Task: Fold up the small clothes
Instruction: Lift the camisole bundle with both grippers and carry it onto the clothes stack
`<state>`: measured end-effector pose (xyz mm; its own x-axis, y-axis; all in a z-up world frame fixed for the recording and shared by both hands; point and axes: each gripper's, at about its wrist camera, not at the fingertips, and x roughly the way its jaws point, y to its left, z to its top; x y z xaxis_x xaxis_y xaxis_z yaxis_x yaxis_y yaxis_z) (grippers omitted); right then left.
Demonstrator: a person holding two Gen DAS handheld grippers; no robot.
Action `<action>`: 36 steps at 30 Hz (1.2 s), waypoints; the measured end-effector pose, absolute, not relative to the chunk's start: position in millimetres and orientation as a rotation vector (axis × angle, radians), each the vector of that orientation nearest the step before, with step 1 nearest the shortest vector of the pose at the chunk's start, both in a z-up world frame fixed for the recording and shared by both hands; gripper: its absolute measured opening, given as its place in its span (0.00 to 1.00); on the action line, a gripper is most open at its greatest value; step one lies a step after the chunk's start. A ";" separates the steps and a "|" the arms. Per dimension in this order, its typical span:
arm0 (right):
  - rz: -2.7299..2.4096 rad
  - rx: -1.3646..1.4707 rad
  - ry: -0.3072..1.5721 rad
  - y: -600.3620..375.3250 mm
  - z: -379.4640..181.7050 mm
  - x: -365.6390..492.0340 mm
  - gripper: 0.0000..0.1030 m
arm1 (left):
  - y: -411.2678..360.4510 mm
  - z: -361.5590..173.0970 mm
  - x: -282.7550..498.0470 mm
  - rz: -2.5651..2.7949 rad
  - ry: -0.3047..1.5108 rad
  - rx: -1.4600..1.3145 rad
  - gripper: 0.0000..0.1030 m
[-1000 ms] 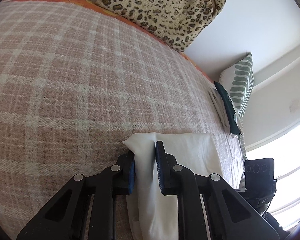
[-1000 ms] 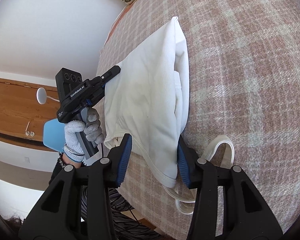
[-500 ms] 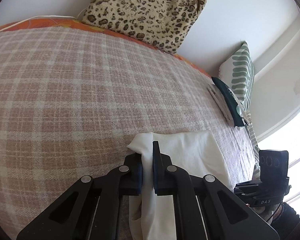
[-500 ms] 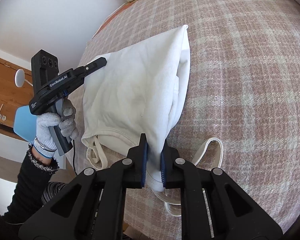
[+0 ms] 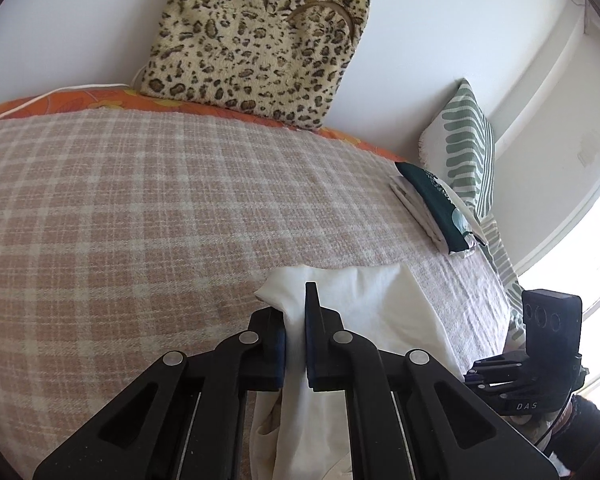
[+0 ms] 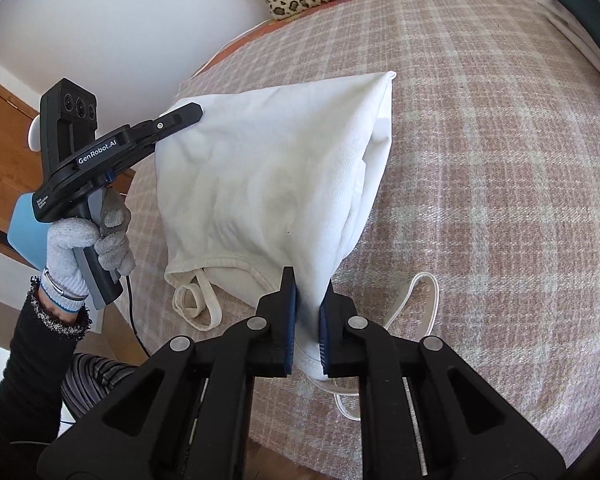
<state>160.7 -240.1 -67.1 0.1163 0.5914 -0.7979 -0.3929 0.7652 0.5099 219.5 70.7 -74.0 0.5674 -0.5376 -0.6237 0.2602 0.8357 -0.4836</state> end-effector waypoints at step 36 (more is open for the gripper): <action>0.354 0.069 1.043 -497.7 57.9 223.1 0.10 | -206.9 31.7 284.6 -0.820 0.677 -0.231 0.05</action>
<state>223.1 -497.7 57.9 0.4523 0.3184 -0.8331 -0.2538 0.9414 0.2220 284.6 -206.9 31.7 0.4884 -0.7383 -0.4652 0.5966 0.6715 -0.4394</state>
